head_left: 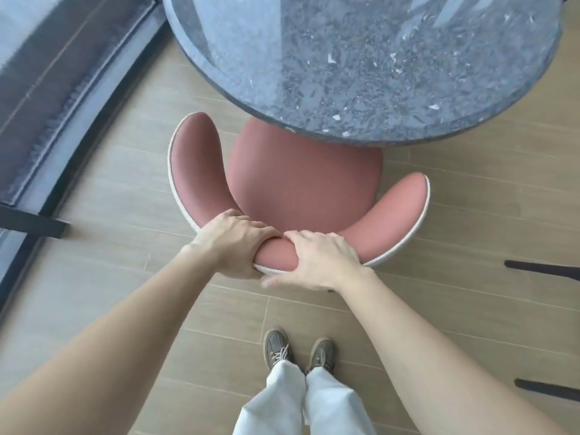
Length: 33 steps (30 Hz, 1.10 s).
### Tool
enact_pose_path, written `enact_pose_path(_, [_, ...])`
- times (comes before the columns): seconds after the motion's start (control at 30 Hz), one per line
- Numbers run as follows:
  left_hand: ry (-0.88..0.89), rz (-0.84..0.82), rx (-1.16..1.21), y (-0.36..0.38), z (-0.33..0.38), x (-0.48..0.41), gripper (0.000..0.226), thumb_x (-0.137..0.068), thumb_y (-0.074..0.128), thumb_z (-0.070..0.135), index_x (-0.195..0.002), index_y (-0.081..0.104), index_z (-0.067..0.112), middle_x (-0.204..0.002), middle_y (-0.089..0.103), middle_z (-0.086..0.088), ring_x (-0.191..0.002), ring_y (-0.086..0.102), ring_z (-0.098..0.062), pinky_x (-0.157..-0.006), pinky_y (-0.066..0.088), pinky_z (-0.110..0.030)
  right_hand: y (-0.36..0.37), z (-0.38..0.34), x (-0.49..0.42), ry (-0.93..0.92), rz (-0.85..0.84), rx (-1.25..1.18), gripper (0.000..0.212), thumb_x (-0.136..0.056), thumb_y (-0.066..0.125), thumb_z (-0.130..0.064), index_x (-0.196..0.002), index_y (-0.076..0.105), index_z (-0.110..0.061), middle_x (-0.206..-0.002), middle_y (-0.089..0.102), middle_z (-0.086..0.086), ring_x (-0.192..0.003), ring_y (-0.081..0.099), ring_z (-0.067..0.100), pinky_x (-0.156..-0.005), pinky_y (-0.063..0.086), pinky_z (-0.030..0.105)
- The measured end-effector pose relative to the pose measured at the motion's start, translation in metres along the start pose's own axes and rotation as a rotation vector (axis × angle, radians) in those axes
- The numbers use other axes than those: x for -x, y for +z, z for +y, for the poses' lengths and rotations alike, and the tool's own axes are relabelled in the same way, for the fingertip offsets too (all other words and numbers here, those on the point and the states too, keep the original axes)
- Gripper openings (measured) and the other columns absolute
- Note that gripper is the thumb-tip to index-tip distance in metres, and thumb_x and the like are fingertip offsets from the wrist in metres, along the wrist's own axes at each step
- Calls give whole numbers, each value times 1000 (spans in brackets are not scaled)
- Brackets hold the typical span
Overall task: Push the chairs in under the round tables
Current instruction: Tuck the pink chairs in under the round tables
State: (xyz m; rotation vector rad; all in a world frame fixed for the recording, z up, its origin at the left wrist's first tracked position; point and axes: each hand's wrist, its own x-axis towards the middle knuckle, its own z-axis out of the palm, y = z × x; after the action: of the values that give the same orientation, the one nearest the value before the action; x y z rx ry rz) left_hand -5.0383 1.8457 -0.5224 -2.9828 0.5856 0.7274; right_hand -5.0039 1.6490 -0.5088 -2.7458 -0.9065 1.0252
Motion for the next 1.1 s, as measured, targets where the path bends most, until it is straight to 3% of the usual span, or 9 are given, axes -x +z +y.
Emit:
enact_pose_path(0.1, [-50, 2, 0, -1, 4, 2, 82, -76, 66, 72, -152, 47, 45, -144, 67, 18, -135, 64, -15, -119, 39, -39, 7, -8, -3, 11, 14, 109, 87, -80, 75, -71, -148, 49, -22, -144, 65, 2, -133, 64, 30, -111, 43, 47])
enact_pose_path(0.17, [-97, -3, -21, -2, 7, 4, 78, -79, 64, 74, -149, 50, 43, -144, 67, 16, -135, 64, -16, -120, 37, -40, 15, -17, -3, 53, 61, 132, 61, -89, 74, -41, -140, 51, -18, -139, 66, 5, -131, 64, 31, -111, 42, 47])
enact_pose_path(0.23, [-144, 8, -76, 0, 10, 6, 74, -80, 62, 76, -144, 54, 39, -141, 68, 14, -134, 64, -17, -119, 35, -39, 24, -25, -1, 106, 134, 149, 51, -89, 72, -25, -135, 52, -16, -135, 67, 6, -129, 64, 32, -113, 40, 46])
enact_pose_path(0.43, [-168, 51, -86, 4, 11, 8, 69, -83, 60, 78, -137, 59, 36, -134, 71, 11, -127, 67, -20, -115, 37, -40, 29, -25, 1, 132, 207, 148, 43, -89, 73, -21, -128, 57, -16, -128, 70, 7, -124, 67, 30, -109, 42, 43])
enact_pose_path(0.77, [-75, -16, -40, 25, 40, 63, 55, -87, 63, 69, -121, 65, 25, -120, 70, 5, -116, 68, -28, -104, 43, -43, 59, -61, 58, 168, 156, 108, 29, -91, 67, -7, -119, 65, -16, -120, 77, 10, -117, 72, 36, -100, 48, 39])
enact_pose_path(0.93, [-3, -66, -47, 62, 52, 127, 49, -84, 59, 62, -115, 61, 24, -115, 69, 2, -112, 64, -32, -101, 42, -48, 115, -98, 98, 121, 134, 59, 38, -90, 61, -7, -127, 62, -19, -123, 73, 6, -121, 68, 32, -112, 40, 42])
enact_pose_path(1.1, [33, -87, -46, 72, 44, 142, 60, -85, 54, 63, -131, 56, 24, -128, 65, 1, -123, 61, -34, -120, 34, -56, 134, -109, 104, 149, 178, 18, 52, -94, 58, -12, -144, 53, -26, -139, 65, -2, -137, 57, 25, -128, 21, 43])
